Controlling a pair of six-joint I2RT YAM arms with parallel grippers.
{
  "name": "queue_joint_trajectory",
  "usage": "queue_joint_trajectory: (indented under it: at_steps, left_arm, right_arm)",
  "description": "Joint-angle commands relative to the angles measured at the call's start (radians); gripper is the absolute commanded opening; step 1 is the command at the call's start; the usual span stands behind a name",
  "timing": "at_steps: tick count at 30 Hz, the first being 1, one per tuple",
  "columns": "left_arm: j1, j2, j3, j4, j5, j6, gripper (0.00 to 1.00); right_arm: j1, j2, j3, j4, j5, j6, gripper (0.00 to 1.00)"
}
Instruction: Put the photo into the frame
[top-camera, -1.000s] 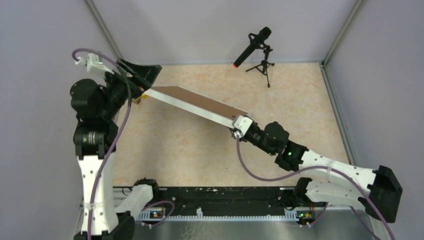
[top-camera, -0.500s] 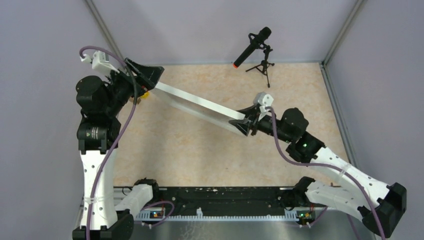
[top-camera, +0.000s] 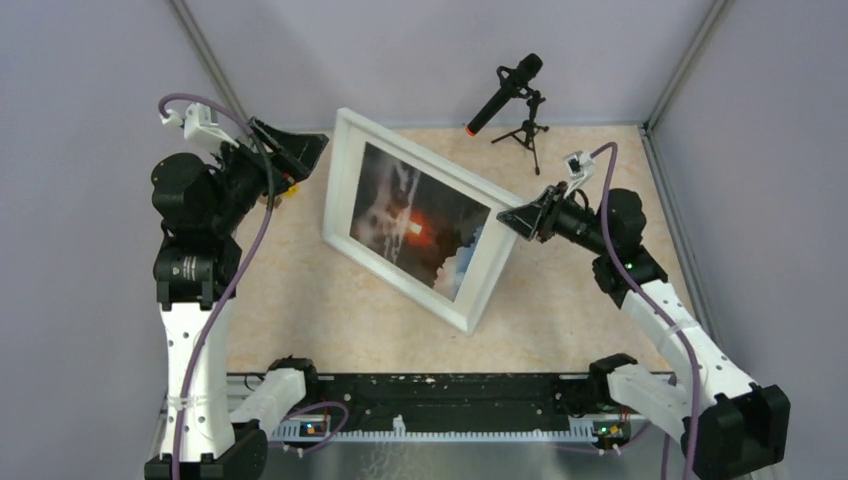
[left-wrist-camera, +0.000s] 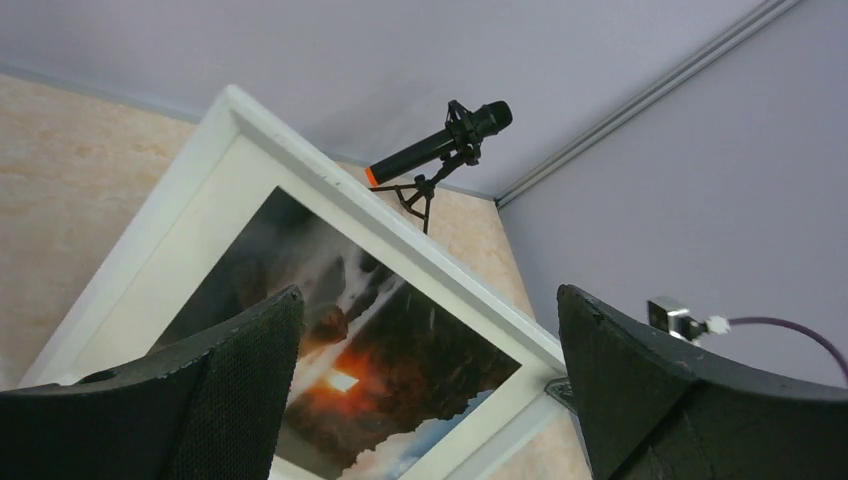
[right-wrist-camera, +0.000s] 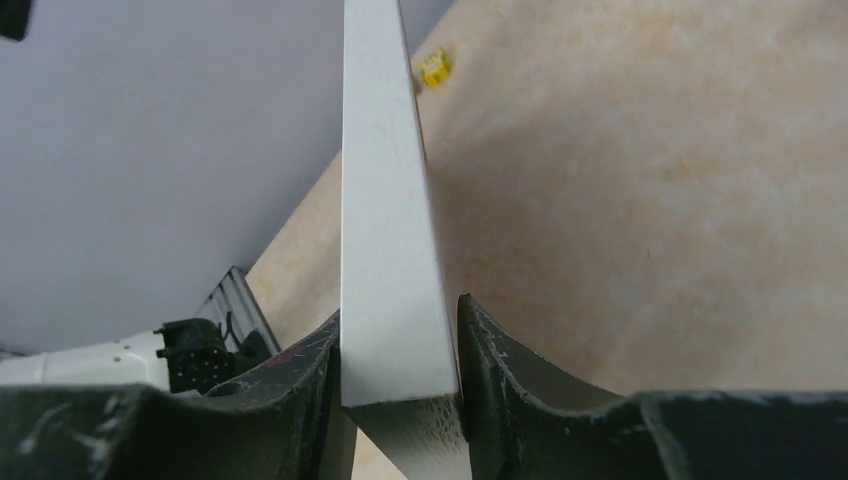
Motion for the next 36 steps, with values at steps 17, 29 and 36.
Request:
queue_joint_trajectory:
  at_steps: [17,29,36]
  left_arm:
    - [-0.001,-0.007,-0.075,0.073,0.052,-0.024,0.99]
    - [-0.038,-0.013,-0.106,0.088,0.077,-0.04,0.99]
    - [-0.049,-0.014,-0.119,0.096,0.083,-0.037,0.99]
  right_arm:
    - [-0.146,-0.042,-0.321,-0.25,0.08,0.174,0.0]
    - [-0.146,0.014,-0.406,-0.251,0.334,0.147,0.33]
    - [-0.146,0.088,-0.378,-0.283,0.468,0.135,0.51]
